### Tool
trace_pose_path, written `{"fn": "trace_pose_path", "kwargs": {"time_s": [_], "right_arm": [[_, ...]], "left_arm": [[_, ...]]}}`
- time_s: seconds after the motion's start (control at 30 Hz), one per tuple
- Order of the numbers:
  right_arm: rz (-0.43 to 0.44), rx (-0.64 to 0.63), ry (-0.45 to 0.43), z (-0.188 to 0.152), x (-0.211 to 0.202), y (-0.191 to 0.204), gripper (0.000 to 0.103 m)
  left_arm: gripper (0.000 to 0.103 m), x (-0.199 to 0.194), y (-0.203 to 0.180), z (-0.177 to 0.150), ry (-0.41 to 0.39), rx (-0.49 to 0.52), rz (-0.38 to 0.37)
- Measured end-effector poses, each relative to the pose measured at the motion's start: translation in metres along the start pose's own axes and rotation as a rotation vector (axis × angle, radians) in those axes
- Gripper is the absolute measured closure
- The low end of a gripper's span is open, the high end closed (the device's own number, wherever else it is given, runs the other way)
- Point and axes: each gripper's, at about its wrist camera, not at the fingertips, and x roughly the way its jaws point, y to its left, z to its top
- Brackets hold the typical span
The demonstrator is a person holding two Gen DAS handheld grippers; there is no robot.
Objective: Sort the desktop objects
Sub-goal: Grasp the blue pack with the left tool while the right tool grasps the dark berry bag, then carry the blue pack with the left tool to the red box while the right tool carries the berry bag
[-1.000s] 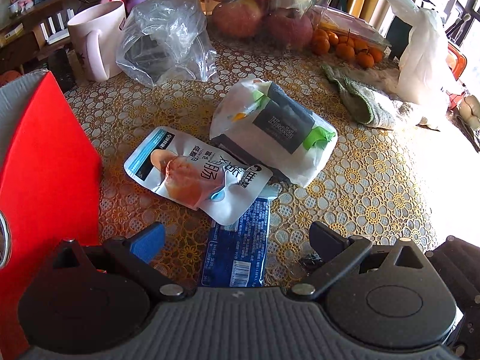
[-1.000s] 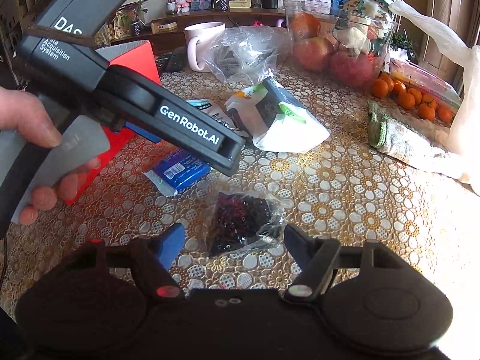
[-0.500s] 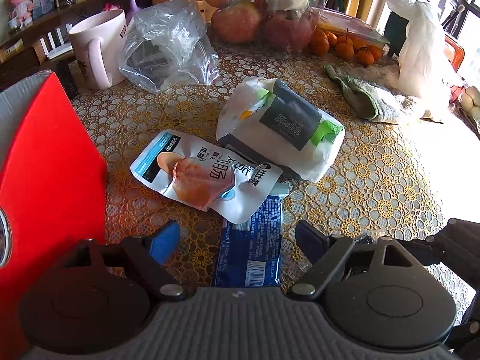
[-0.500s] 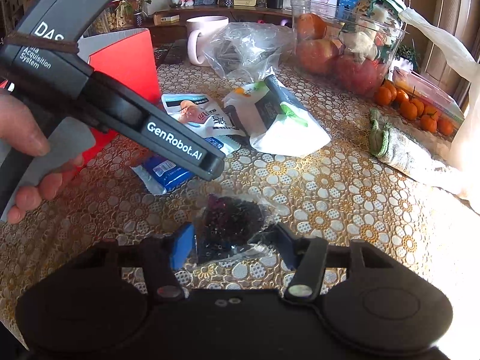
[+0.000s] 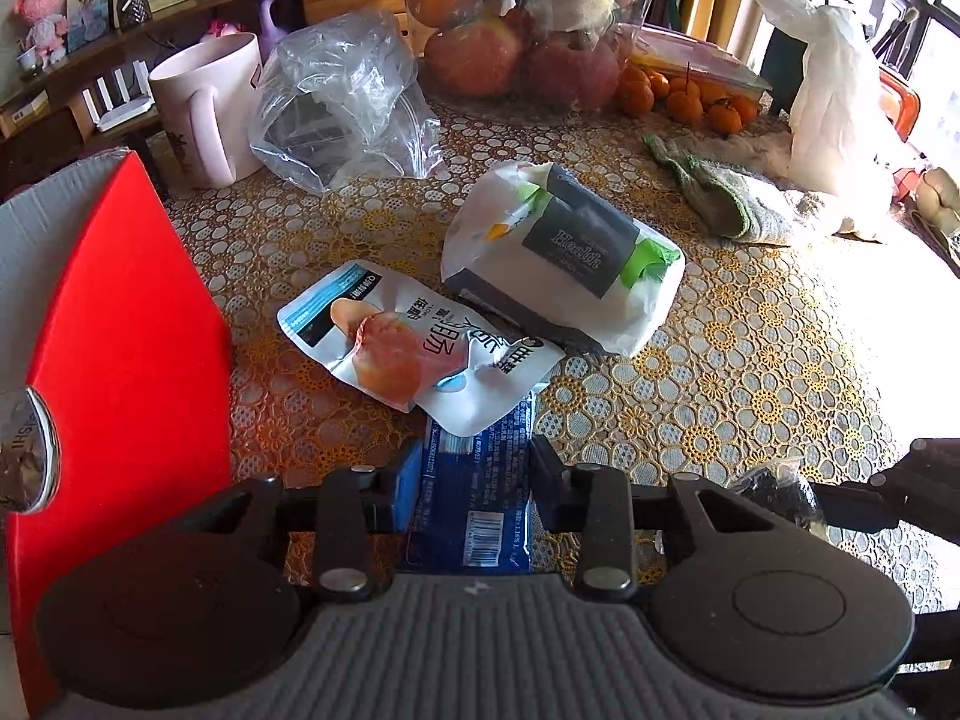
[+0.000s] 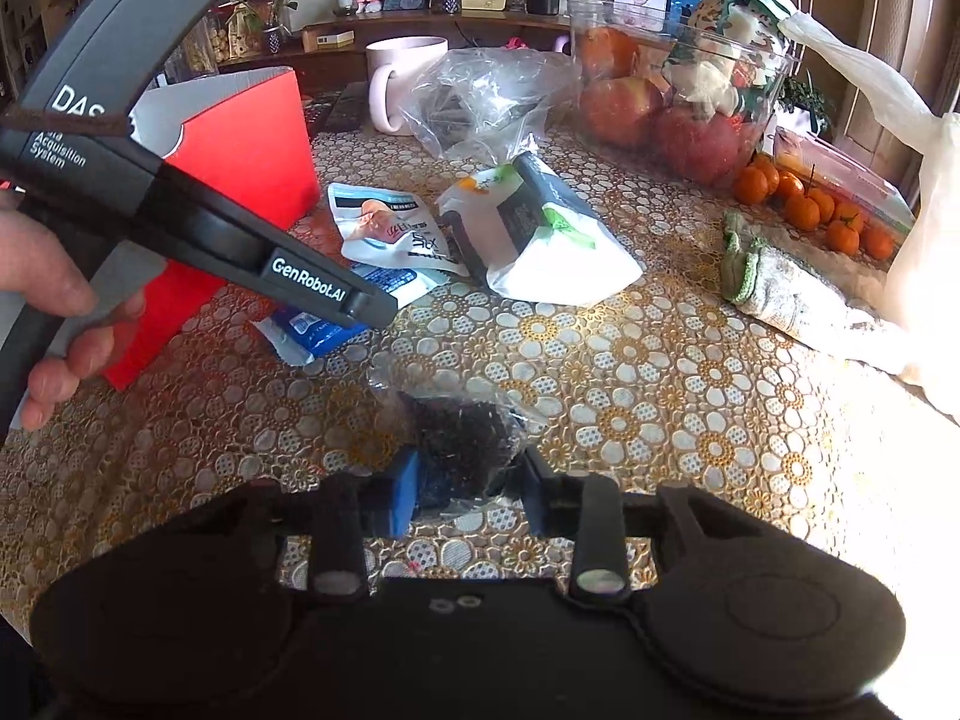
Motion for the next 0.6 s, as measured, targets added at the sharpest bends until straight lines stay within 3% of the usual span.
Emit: {"fn": "trace_pose_path", "kwargs": {"time_s": [0.6], "right_arm": [[0.009,0.025,0.002,-0.008,-0.043,-0.004,0.069]], "left_arm": [[0.068,-0.061,-0.008,-0.041,-0.019,-0.007,-0.071]]}}
